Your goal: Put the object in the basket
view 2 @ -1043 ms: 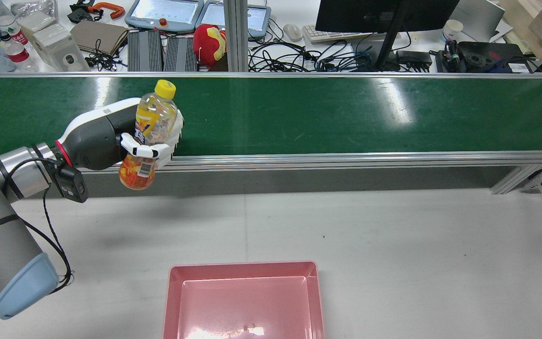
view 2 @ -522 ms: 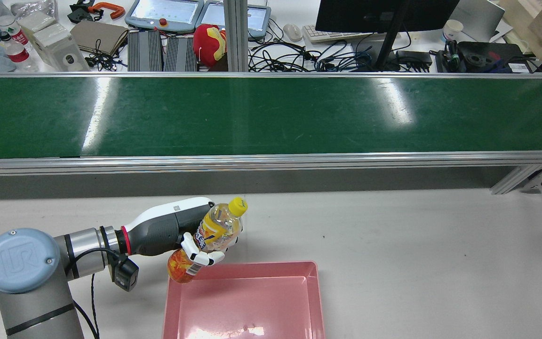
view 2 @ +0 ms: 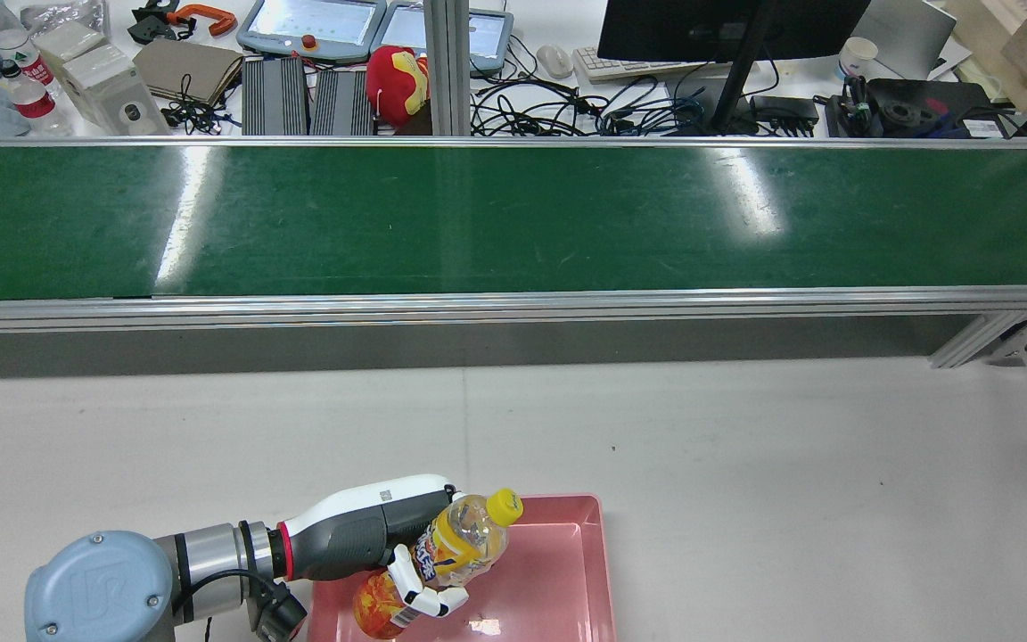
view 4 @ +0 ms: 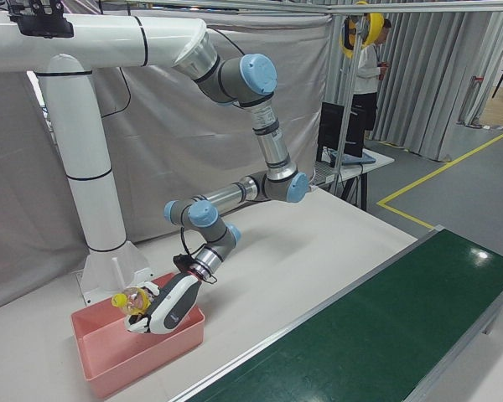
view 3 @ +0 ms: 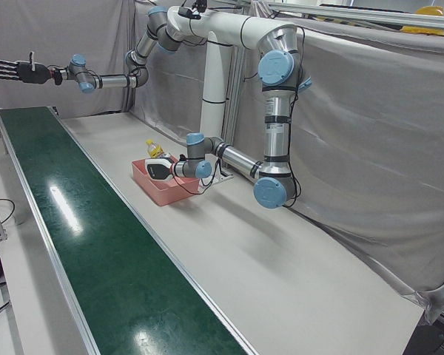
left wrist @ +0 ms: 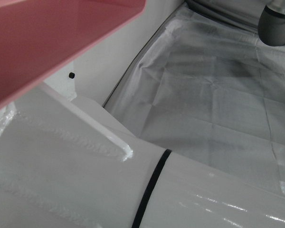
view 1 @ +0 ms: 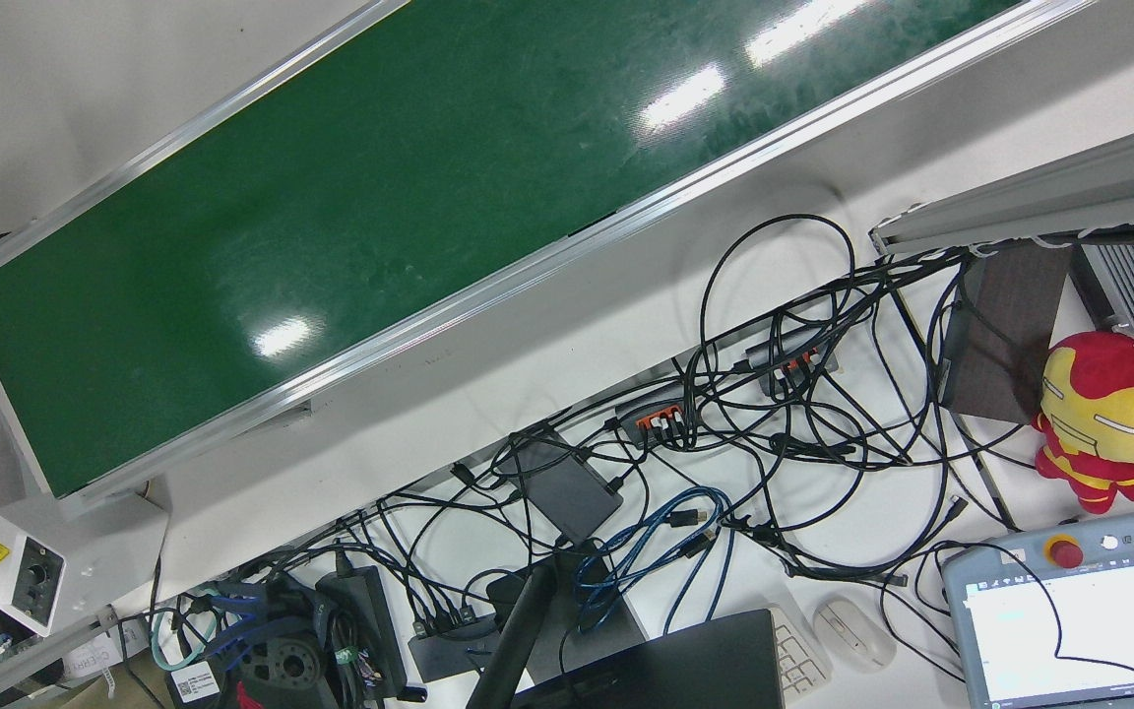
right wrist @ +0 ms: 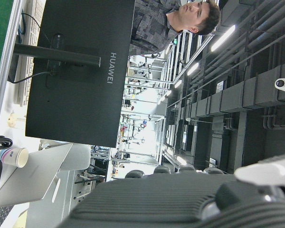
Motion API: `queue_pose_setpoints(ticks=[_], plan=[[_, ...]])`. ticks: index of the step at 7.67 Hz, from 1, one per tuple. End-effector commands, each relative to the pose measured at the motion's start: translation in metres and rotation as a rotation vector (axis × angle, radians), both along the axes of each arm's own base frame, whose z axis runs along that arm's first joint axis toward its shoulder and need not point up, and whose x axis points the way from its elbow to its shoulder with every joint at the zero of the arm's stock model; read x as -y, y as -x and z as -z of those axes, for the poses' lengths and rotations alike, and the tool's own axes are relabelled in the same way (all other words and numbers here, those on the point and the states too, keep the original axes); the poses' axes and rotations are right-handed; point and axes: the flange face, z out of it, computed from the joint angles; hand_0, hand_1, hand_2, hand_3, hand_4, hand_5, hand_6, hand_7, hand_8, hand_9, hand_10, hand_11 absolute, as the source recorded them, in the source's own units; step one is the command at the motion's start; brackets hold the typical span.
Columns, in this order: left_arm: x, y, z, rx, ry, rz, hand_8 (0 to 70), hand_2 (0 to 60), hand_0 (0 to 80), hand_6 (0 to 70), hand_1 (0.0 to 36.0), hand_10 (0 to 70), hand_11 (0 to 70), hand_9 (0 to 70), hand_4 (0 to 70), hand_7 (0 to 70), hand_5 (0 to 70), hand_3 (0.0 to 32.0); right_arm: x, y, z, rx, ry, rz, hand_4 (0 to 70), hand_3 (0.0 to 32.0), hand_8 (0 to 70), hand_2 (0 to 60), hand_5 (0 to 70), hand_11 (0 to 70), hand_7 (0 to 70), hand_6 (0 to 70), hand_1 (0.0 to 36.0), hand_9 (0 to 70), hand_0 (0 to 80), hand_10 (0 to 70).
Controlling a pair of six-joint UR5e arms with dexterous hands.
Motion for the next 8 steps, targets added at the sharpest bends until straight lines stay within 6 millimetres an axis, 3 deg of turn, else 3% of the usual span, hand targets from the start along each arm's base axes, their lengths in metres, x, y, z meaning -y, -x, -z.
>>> queue_pose_setpoints(ticks=[1,2,3,4,5,7,8], plan=[[-0.013,-0.004,-0.001,-0.001,0.007,-0.029,46.6,13.0,51.7,34.6,11.2,44.6,63.5,58.6,28.5,37.2,61.8,0.0,0.000,0.000,0.000,-0.001,0.001,0.000,0.0,0.0,0.0,0.0,0.0,0.0,0.0,0.0,0.0,0.0,0.0,0.0],[-0.015,0.008,0.009,-0.012,0.004,-0.026,29.8,0.0,50.1,16.9,8.6,33.0,47.7,38.8,20.7,21.8,48.1,0.0,0.000,0.000,0.000,-0.001,0.001,0.000,0.0,0.0,0.0,0.0,0.0,0.0,0.0,0.0,0.0,0.0,0.0,0.0],[-0.016,0.018,0.018,-0.020,0.000,-0.023,22.6,0.0,49.0,10.3,5.9,24.5,36.3,29.4,16.6,14.7,45.3,0.0,0.000,0.000,0.000,-0.001,0.001,0.000,0.0,0.0,0.0,0.0,0.0,0.0,0.0,0.0,0.0,0.0,0.0,0.0],[-0.016,0.023,0.021,-0.020,0.000,-0.021,18.1,0.0,46.1,7.0,0.4,19.9,29.2,23.5,14.0,10.3,42.6,0.0,0.000,0.000,0.000,-0.001,0.001,0.000,0.0,0.0,0.0,0.0,0.0,0.0,0.0,0.0,0.0,0.0,0.0,0.0],[-0.018,0.026,0.024,-0.021,-0.002,-0.022,15.4,0.0,41.1,5.1,0.0,18.0,25.9,19.9,13.1,7.5,39.8,0.0,0.000,0.000,0.000,-0.001,0.001,0.000,0.0,0.0,0.0,0.0,0.0,0.0,0.0,0.0,0.0,0.0,0.0,0.0],[-0.017,0.034,0.029,-0.021,-0.003,-0.018,12.0,0.0,15.4,2.6,0.0,15.6,21.8,15.7,12.4,3.2,34.6,0.0,0.000,0.000,0.000,-0.001,0.001,0.000,0.0,0.0,0.0,0.0,0.0,0.0,0.0,0.0,0.0,0.0,0.0,0.0],[-0.016,0.040,0.032,-0.021,-0.003,-0.012,10.6,0.0,9.1,1.8,0.0,14.6,20.3,14.0,12.3,1.6,31.9,0.0,0.000,0.000,0.000,-0.001,0.001,0.000,0.0,0.0,0.0,0.0,0.0,0.0,0.0,0.0,0.0,0.0,0.0,0.0]])
